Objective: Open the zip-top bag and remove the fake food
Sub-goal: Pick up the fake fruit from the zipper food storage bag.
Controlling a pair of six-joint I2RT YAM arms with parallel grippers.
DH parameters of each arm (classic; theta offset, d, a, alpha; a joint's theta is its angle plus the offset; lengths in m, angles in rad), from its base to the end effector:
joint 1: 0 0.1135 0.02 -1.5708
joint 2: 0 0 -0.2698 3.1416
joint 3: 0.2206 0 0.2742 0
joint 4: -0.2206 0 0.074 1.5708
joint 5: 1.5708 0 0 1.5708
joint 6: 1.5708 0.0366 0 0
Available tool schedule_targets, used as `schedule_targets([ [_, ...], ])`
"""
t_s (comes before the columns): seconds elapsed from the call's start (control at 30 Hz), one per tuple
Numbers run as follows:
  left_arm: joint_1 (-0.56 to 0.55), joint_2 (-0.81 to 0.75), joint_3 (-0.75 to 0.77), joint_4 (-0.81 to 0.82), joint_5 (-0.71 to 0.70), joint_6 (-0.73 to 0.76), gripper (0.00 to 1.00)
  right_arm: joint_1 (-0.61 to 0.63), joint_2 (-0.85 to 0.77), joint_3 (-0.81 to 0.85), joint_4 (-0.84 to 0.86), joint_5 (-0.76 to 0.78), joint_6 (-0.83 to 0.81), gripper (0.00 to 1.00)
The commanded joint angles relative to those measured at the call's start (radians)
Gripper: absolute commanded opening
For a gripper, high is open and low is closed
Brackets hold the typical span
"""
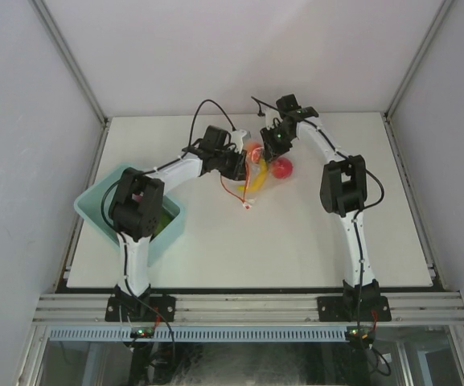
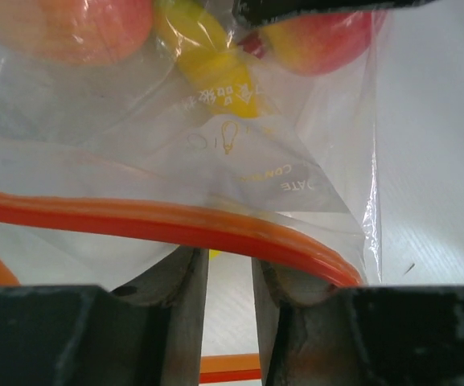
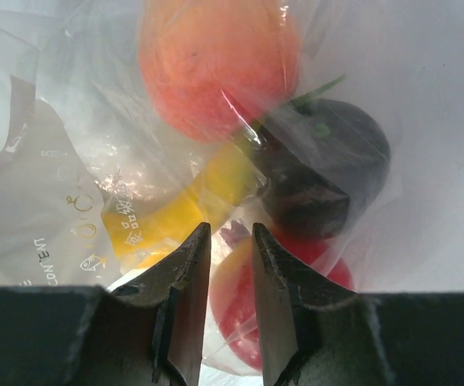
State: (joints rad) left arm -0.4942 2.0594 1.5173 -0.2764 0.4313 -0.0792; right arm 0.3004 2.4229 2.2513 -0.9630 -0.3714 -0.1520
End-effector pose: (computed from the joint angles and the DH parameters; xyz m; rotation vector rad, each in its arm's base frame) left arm 0.4154 -0.2412 0.1868 0.7053 2.3310 -0.7808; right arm 0.5144 0.1732 0.2066 -0.7109 2.5906 0.5469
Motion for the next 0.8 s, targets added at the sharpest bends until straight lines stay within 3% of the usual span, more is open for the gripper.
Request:
schedule_targets([
  [0.0, -0.003, 0.001, -0.027, 0.123, 0.028, -0.056, 0.34, -0.006, 0.011, 0.043, -0.029, -0.028, -0.028, 0.26],
  [0.47, -0.049, 0.026, -0.093, 0.250, -0.003, -0.081, 0.57, -0.009, 0.040, 0.065, -0.058, -0.060, -0.038, 0.22],
  [0.77, -0.062, 0.008, -0.170, 0.375, 0.015, -0.107, 0.62, -0.009, 0.067, 0.088, -0.091, -0.093, -0.040, 0.20],
])
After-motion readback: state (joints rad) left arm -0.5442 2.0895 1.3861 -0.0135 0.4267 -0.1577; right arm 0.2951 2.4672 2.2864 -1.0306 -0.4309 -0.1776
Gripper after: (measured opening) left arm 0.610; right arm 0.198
